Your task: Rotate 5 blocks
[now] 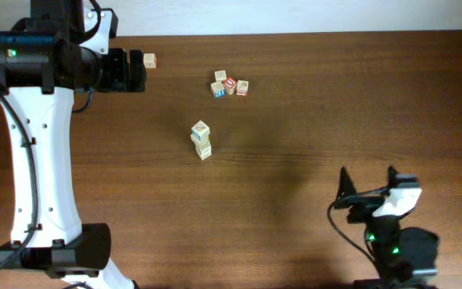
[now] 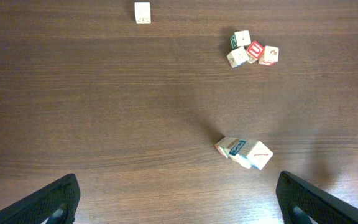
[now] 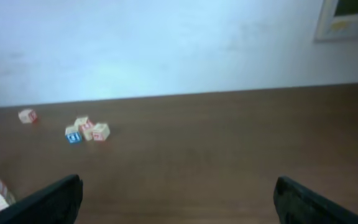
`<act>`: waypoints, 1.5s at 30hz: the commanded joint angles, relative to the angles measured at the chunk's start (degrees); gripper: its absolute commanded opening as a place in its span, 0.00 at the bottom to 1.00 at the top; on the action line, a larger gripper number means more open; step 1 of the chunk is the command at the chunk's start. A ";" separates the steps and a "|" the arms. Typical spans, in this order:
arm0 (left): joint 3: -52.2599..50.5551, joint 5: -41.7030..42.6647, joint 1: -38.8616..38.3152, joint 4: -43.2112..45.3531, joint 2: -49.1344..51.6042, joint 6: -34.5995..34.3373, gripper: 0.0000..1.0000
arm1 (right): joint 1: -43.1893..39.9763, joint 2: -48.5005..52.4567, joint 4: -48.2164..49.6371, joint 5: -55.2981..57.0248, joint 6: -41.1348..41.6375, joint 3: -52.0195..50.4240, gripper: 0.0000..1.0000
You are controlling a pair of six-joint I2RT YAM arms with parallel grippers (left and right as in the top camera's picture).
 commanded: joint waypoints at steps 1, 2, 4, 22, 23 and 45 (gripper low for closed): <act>0.39 -0.24 0.13 -0.09 -0.35 1.11 0.99 | -0.33 -6.27 3.63 -1.66 0.22 -8.35 0.98; 0.39 -0.24 0.13 -0.09 -0.35 1.11 0.99 | -0.33 -7.28 4.20 -1.64 0.22 -9.75 0.98; 0.39 -0.22 0.13 -0.09 -0.35 1.11 0.99 | -0.33 -8.74 4.61 -1.62 0.20 -11.80 0.98; 0.39 -0.22 0.13 -0.09 -0.35 1.11 0.99 | 0.15 -9.05 6.84 1.81 0.20 -13.27 0.98; 0.39 -0.22 0.13 -0.09 -0.35 1.11 0.99 | 0.15 -9.05 6.84 1.81 0.20 -13.27 0.98; 0.33 -3.26 0.13 0.87 -2.80 3.87 0.99 | 0.15 -9.03 6.75 1.81 0.20 -13.27 0.98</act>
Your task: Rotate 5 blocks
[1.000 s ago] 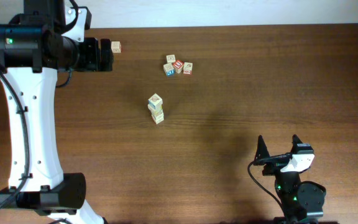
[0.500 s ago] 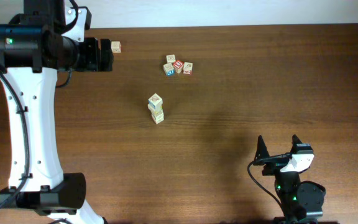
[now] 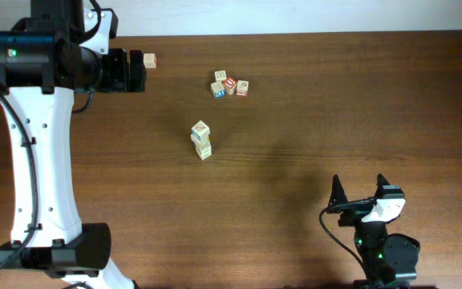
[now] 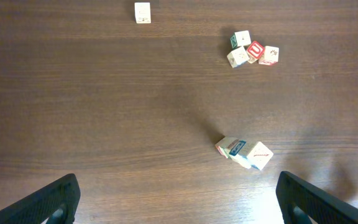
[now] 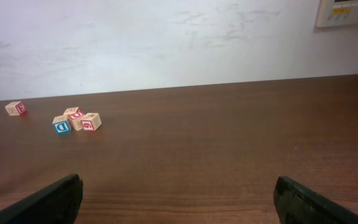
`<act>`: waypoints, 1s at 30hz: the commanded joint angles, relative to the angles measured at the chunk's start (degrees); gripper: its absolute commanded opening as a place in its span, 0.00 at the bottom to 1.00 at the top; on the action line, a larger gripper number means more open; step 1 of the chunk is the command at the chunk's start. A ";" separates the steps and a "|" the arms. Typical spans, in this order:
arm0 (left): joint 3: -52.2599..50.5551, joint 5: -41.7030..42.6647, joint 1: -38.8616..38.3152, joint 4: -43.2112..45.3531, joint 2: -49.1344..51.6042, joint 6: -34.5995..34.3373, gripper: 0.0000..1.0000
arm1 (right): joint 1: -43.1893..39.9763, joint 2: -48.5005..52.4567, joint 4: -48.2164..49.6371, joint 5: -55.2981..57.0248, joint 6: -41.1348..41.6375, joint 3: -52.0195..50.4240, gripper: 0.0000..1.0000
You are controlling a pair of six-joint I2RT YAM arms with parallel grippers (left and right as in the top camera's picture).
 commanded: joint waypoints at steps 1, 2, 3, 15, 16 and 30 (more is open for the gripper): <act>-0.17 -4.46 0.13 1.86 -4.39 3.80 0.99 | 0.15 -0.68 0.20 0.94 0.15 -0.70 0.98; -0.81 -5.14 0.15 2.25 -5.51 3.80 0.99 | 0.15 -0.68 0.20 0.94 0.15 -0.70 0.98; -2.51 -5.70 0.13 3.41 -7.30 3.80 0.99 | 0.15 -0.68 0.20 0.94 0.13 -0.70 0.98; -68.59 2.69 0.15 54.66 -49.42 16.02 0.99 | 0.15 -0.68 0.20 0.94 0.15 -0.70 0.98; -72.78 2.69 0.15 58.27 -52.11 16.02 0.99 | 0.15 -0.68 0.20 0.94 0.15 -0.70 0.98; -125.07 2.84 0.35 94.38 -91.56 26.29 0.99 | 0.15 -0.68 0.20 0.94 0.15 -0.70 0.98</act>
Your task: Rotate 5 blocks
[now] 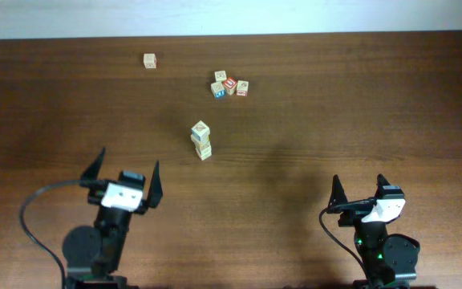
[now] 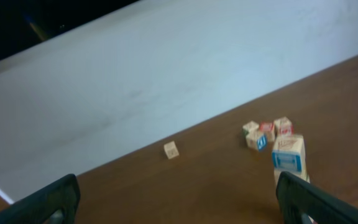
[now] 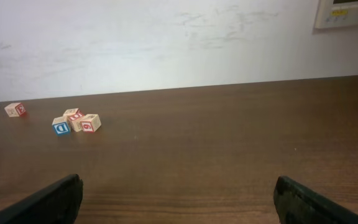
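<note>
A small stack of wooden blocks stands mid-table, its top block tilted; the left wrist view shows it as a blue-faced block at the right. A cluster of several blocks lies farther back, also in the right wrist view. A lone block sits at the back left. My left gripper is folded low at the near left, open and holding nothing. My right gripper rests at the near right, open with nothing between its fingers.
The brown wooden table ends at a white wall along its far side. Both arm bases sit at the near edge, left and right.
My left arm was stretched to the back left, beside the lone block; now it is folded at the near left, camera facing the wall. The right arm and the blocks have not moved.
At first my left arm reached to the back left and looked straight down, while my right arm was at the near right. Then the right arm sat folded slightly lower. Now the left arm is folded at the near left too. The blocks lie as before.
</note>
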`<act>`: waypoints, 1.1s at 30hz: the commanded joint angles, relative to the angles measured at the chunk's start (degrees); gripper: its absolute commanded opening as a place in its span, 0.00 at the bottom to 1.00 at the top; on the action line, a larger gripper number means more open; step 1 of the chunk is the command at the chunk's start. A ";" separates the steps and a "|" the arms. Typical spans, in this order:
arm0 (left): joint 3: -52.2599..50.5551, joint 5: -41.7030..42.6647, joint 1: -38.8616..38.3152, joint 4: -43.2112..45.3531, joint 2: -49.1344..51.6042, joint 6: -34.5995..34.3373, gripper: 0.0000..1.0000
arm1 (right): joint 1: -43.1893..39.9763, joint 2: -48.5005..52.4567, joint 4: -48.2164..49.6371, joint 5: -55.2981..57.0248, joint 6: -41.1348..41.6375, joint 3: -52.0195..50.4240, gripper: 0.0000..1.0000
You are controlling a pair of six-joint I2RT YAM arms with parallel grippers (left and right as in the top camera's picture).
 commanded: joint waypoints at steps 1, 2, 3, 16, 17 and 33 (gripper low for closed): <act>-8.04 0.52 0.68 1.07 -8.92 4.37 0.99 | 0.07 -0.44 0.00 0.70 0.20 -0.55 0.98; -9.55 0.55 1.09 1.05 -10.86 4.37 0.99 | 0.07 -0.44 0.00 0.70 0.20 -0.55 0.98; -10.99 0.57 1.44 1.03 -12.66 4.37 0.99 | 0.07 -0.44 0.00 0.70 0.20 -0.55 0.98; -14.80 -0.07 1.84 -9.51 -20.68 9.88 0.99 | 0.07 -0.44 0.00 0.70 0.17 -0.55 0.98; -14.80 -0.07 1.86 -9.46 -20.68 9.88 0.99 | 0.07 -0.44 0.00 0.70 0.20 -0.55 0.98; -14.80 -0.09 1.86 -9.46 -20.63 9.88 0.99 | 0.07 -0.44 0.00 0.70 0.20 -0.55 0.98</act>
